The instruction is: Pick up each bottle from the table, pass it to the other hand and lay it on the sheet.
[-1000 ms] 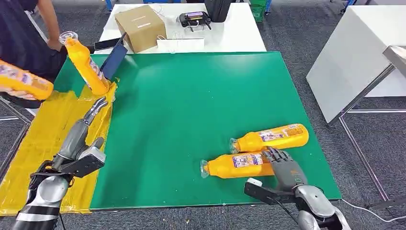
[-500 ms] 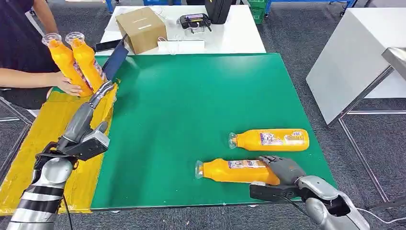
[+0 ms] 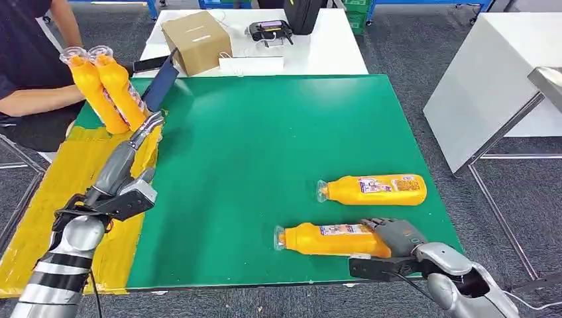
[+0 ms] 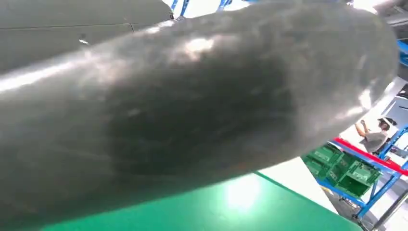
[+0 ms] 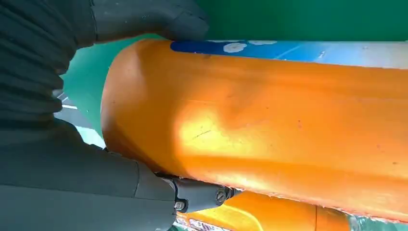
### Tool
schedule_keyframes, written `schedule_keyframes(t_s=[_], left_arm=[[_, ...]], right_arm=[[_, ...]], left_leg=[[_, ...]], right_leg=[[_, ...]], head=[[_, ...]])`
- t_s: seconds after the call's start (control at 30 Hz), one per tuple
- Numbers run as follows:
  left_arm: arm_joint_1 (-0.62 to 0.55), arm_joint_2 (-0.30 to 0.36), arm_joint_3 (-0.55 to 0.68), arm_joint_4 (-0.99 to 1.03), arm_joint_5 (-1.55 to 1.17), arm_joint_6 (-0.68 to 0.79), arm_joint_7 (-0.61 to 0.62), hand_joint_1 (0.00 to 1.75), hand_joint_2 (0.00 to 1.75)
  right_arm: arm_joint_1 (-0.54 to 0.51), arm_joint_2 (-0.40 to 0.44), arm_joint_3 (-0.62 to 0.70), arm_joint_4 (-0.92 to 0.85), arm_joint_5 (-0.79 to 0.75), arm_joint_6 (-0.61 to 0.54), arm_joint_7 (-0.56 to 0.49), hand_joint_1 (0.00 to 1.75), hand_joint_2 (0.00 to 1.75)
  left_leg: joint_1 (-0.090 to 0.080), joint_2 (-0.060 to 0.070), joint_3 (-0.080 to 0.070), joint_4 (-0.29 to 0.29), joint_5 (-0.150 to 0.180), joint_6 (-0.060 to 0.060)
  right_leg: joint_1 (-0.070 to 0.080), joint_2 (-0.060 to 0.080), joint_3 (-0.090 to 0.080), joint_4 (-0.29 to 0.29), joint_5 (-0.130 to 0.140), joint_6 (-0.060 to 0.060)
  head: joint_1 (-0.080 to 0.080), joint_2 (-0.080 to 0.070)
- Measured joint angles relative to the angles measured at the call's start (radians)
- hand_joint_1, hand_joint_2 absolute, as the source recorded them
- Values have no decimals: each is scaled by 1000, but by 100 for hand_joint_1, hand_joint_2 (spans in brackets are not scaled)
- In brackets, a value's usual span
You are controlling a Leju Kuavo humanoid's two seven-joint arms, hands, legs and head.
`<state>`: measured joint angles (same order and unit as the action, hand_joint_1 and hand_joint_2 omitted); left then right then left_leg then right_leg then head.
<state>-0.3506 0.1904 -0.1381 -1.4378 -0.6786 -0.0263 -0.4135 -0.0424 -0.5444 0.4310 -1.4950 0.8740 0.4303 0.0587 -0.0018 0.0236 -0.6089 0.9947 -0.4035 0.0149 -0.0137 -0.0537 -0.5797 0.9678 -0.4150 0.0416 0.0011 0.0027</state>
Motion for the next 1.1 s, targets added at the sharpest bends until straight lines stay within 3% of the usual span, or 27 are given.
schedule_keyframes(t_s=[0.23, 0.33, 0.43, 0.47, 0.5, 0.63, 0.7, 0.9, 1.1], left_arm=[[-17, 0, -28, 9, 27, -6, -6, 0, 0], [-25, -2, -47, 8, 45, -16, 1, 0, 0], [50, -26, -15, -52, 296, -111, 116, 0, 0], [98, -36, 10, -86, 387, -143, 130, 0, 0], [147, -46, 36, -121, 457, -178, 140, 0, 175], [262, -102, 115, -231, 587, -249, 170, 0, 175], [297, -135, 135, -272, 621, -249, 205, 0, 175], [359, -205, 136, -354, 747, -267, 256, 0, 175], [402, -238, 65, -413, 742, -277, 245, 0, 175]], right_arm=[[0, -37, 60, 10, -10, -29, 27, 175, 175], [-11, -35, 109, 30, -5, -74, 51, 175, 175], [56, 68, 84, 29, -78, -316, 93, 175, 175], [83, 115, 54, 9, -149, -385, 97, 175, 175], [115, 160, 28, -25, -233, -401, 87, 175, 175], [219, 333, -54, -204, -558, -388, 17, 175, 175], [245, 406, -110, -287, -651, -383, -17, 175, 175], [286, 546, -168, -409, -686, -367, -55, 175, 175], [278, 599, -169, -415, -689, -369, -73, 175, 175]], left_leg=[[2, 1, 12, 0, -5, 0], [6, 4, 26, -1, -12, -1], [7, 8, 33, -2, -19, -4], [6, 13, 32, -2, -19, -3], [6, 17, 31, -2, -18, -4], [6, 11, 14, -1, -12, -4], [7, 7, 9, -1, -11, -5], [5, 7, 4, -1, -11, -4], [4, 6, 4, -1, -11, -4]], right_leg=[[1, 1, 11, -4, -3, 0], [4, 3, 28, -8, -7, -3], [6, 6, 49, -9, -10, -4], [5, 12, 48, -9, -8, -2], [5, 15, 42, -8, -7, -3], [6, 12, 23, -4, -6, -4], [6, 7, 21, -4, -7, -5], [5, 6, 17, -4, -7, -4], [4, 6, 17, -4, -8, -2]], head=[[0, 0], [1, 0], [3, 0], [3, 0], [1, 0], [0, 0], [2, 0], [2, 0], [2, 0]])
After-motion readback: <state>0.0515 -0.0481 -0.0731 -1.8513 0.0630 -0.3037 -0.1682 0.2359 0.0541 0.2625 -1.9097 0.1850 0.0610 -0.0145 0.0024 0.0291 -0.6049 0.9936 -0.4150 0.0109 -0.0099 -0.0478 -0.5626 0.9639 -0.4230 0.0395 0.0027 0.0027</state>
